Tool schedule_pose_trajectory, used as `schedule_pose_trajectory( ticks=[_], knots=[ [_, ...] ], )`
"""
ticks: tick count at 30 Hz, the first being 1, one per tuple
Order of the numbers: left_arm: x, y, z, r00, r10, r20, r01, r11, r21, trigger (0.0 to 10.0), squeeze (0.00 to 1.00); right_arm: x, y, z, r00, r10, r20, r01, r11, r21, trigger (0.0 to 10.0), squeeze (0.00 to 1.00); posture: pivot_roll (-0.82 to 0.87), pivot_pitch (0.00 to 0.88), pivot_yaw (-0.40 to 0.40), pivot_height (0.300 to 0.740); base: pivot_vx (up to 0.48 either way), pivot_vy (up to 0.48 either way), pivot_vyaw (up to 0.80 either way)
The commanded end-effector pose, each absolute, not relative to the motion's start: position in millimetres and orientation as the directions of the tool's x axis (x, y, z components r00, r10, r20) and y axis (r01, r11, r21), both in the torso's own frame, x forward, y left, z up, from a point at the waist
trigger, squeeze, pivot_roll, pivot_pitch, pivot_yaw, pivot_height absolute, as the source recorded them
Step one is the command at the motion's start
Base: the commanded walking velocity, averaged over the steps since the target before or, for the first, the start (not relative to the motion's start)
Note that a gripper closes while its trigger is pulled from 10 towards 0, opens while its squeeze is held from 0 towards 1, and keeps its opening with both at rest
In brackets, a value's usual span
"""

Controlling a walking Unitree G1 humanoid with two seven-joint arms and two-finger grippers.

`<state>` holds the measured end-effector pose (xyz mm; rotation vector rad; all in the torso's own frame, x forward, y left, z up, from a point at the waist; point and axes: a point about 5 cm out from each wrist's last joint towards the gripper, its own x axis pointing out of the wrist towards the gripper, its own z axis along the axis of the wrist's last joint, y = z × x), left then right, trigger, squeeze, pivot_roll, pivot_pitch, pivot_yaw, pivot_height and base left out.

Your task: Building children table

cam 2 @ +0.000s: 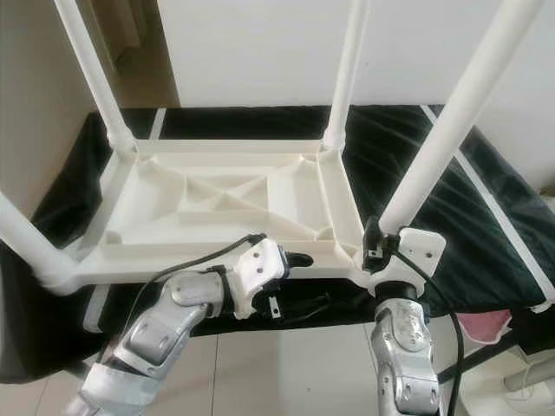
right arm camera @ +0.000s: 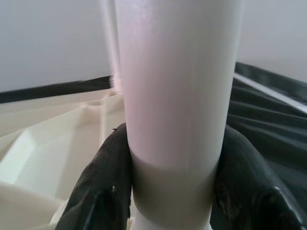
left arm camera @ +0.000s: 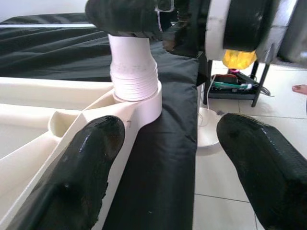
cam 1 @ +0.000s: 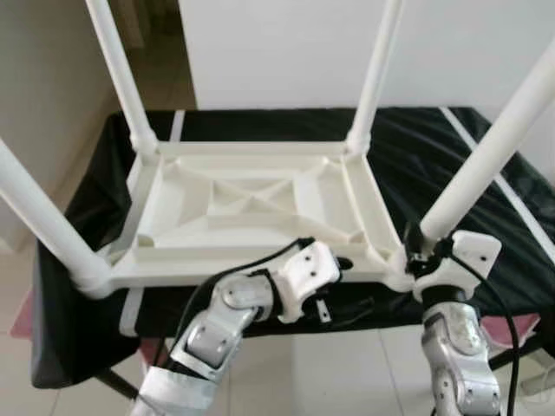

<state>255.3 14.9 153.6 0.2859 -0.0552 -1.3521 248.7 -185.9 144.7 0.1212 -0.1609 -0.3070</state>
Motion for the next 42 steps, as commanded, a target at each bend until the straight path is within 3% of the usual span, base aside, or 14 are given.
schedule_pose_trajectory(
  ticks=[1, 13, 21, 26, 27, 28, 29, 30, 35, 36, 37, 38, 41, 42],
  knots=[
    [258, 15, 156, 0.260, -0.959, -0.113, 0.944, 0.227, 0.240, 10.0, 0.00, 244, -193, 108, 0.914, -0.403, -0.052, 0.406, 0.904, 0.134, 10.0, 0.00, -0.07, 0.057, 0.012, 0.740, 0.000, 0.000, 0.00],
    [259, 13, 158, 0.259, -0.960, -0.106, 0.943, 0.227, 0.242, 10.0, 0.00, 259, -202, 115, 0.789, -0.613, -0.044, 0.614, 0.781, 0.118, 10.0, 0.00, -0.06, 0.060, 0.012, 0.740, 0.000, 0.000, 0.00],
    [259, 12, 158, 0.260, -0.960, -0.106, 0.943, 0.229, 0.242, 10.0, 0.00, 269, -203, 118, 0.757, -0.652, -0.043, 0.650, 0.745, 0.152, 10.0, 0.00, -0.05, 0.057, 0.010, 0.740, 0.000, 0.000, 0.00],
    [260, 12, 159, 0.261, -0.960, -0.103, 0.942, 0.230, 0.243, 10.0, 0.00, 270, -203, 130, 0.763, -0.645, 0.043, 0.627, 0.754, 0.196, 10.0, 0.00, -0.05, 0.052, 0.008, 0.740, 0.000, 0.000, 0.00],
    [260, 12, 158, 0.261, -0.960, -0.103, 0.942, 0.230, 0.243, 10.0, 0.00, 269, -205, 137, 0.761, -0.643, 0.086, 0.615, 0.757, 0.220, 10.0, 0.20, -0.06, 0.051, 0.008, 0.740, 0.000, 0.000, 0.00],
    [260, 12, 158, 0.261, -0.960, -0.103, 0.942, 0.230, 0.243, 10.0, 0.00, 269, -205, 137, 0.761, -0.643, 0.086, 0.615, 0.757, 0.220, 10.0, 0.20, -0.06, 0.051, 0.008, 0.740, 0.000, 0.000, 0.00],
    [260, 11, 158, 0.261, -0.960, -0.102, 0.942, 0.230, 0.244, 10.0, 0.00, 268, -206, 142, 0.762, -0.637, 0.115, 0.598, 0.761, 0.253, 10.0, 0.81, -0.06, 0.048, 0.008, 0.740, 0.000, 0.000, 0.00],
    [260, 11, 158, 0.261, -0.960, -0.102, 0.942, 0.230, 0.243, 10.0, 0.00, 268, -207, 145, 0.762, -0.634, 0.133, 0.589, 0.763, 0.266, 10.0, 1.00, -0.06, 0.049, 0.009, 0.740, 0.000, 0.000, 0.00],
    [260, 10, 160, 0.257, -0.961, -0.099, 0.943, 0.226, 0.245, 10.0, 0.00, 269, -209, 149, 0.760, -0.633, 0.147, 0.582, 0.764, 0.279, 10.0, 1.00, -0.06, 0.043, 0.009, 0.740, 0.000, 0.000, 0.00],
    [260, 9, 160, 0.256, -0.962, -0.099, 0.943, 0.226, 0.246, 10.0, 0.00, 270, -209, 149, 0.764, -0.627, 0.150, 0.577, 0.769, 0.276, 10.0, 0.24, -0.06, 0.043, 0.009, 0.740, 0.000, 0.000, 0.00],
    [260, 9, 160, 0.256, -0.962, -0.099, 0.943, 0.226, 0.246, 10.0, 0.00, 270, -209, 149, 0.764, -0.627, 0.150, 0.577, 0.769, 0.276, 10.0, 0.24, -0.06, 0.043, 0.009, 0.740, 0.000, 0.000, 0.00],
    [260, 8, 160, 0.255, -0.962, -0.098, 0.943, 0.224, 0.247, 10.0, 0.00, 271, -209, 150, 0.784, -0.600, 0.159, 0.550, 0.790, 0.271, 10.0, 0.00, -0.07, 0.037, 0.009, 0.740, 0.000, 0.000, 0.00],
    [261, 8, 160, 0.254, -0.962, -0.097, 0.943, 0.223, 0.247, 10.0, 0.00, 272, -210, 150, 0.806, -0.568, 0.167, 0.519, 0.813, 0.264, 10.0, 0.00, -0.07, 0.033, 0.008, 0.740, 0.000, 0.000, 0.00],
    [260, 5, 160, 0.249, -0.964, -0.097, 0.943, 0.218, 0.251, 10.0, 0.00, 272, -217, 148, 0.847, -0.502, 0.173, 0.457, 0.856, 0.242, 10.0, 0.00, -0.07, 0.030, 0.009, 0.740, 0.000, 0.000, 0.00]
  ],
)
